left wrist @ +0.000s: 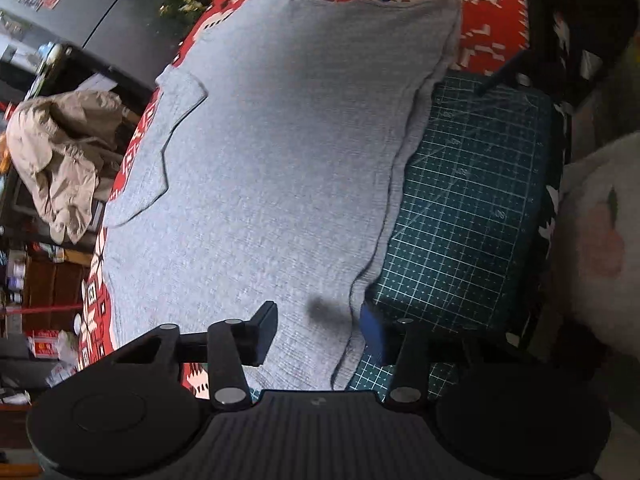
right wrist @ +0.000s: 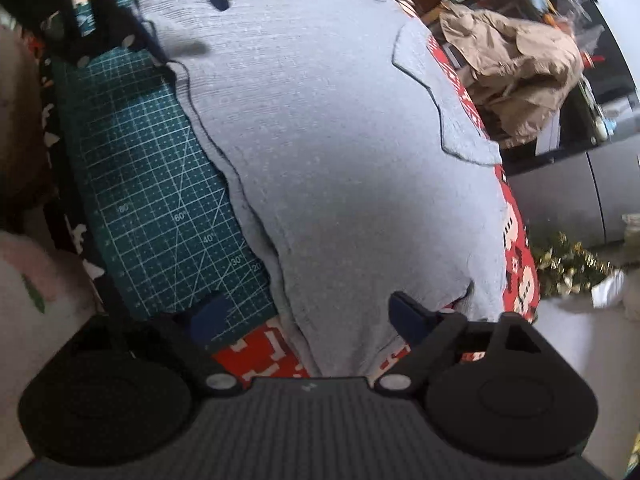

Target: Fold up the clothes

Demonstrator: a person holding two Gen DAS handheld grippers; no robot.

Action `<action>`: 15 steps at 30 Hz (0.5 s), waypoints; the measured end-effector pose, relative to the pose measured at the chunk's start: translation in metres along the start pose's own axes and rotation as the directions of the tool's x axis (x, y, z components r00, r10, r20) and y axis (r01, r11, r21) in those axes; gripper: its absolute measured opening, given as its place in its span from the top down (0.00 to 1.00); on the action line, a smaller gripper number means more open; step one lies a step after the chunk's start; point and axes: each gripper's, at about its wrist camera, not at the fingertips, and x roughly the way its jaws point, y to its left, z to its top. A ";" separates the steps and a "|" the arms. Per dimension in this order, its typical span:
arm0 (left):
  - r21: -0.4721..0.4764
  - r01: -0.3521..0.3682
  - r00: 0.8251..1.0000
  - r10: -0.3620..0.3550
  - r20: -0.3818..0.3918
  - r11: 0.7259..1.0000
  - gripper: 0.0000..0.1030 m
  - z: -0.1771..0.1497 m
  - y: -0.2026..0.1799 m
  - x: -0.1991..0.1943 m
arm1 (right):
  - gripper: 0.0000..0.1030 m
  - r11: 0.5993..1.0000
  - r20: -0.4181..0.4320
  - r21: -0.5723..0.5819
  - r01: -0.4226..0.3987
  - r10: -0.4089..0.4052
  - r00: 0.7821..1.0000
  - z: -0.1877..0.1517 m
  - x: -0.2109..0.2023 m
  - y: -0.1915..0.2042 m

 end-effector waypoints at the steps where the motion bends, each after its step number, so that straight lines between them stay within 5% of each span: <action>1: 0.020 -0.009 1.000 0.009 0.005 1.000 0.57 0.000 -0.004 0.002 | 0.20 1.000 -0.002 0.006 0.005 -0.005 1.000 0.000 0.002 0.002; 5: 0.092 -0.037 0.999 0.035 0.024 0.995 0.59 -0.001 -0.016 0.008 | 0.29 0.999 -0.007 0.033 0.011 -0.010 1.000 -0.002 0.010 0.003; 11: 0.128 -0.066 0.997 0.061 0.040 0.990 0.75 -0.005 -0.022 0.012 | 0.33 1.000 0.021 0.010 0.017 -0.018 1.000 0.000 0.014 0.007; 15: 0.145 -0.097 0.995 0.093 0.033 0.985 0.83 -0.006 -0.023 0.018 | 0.51 0.999 0.029 -0.019 0.050 -0.050 0.998 0.004 0.020 0.010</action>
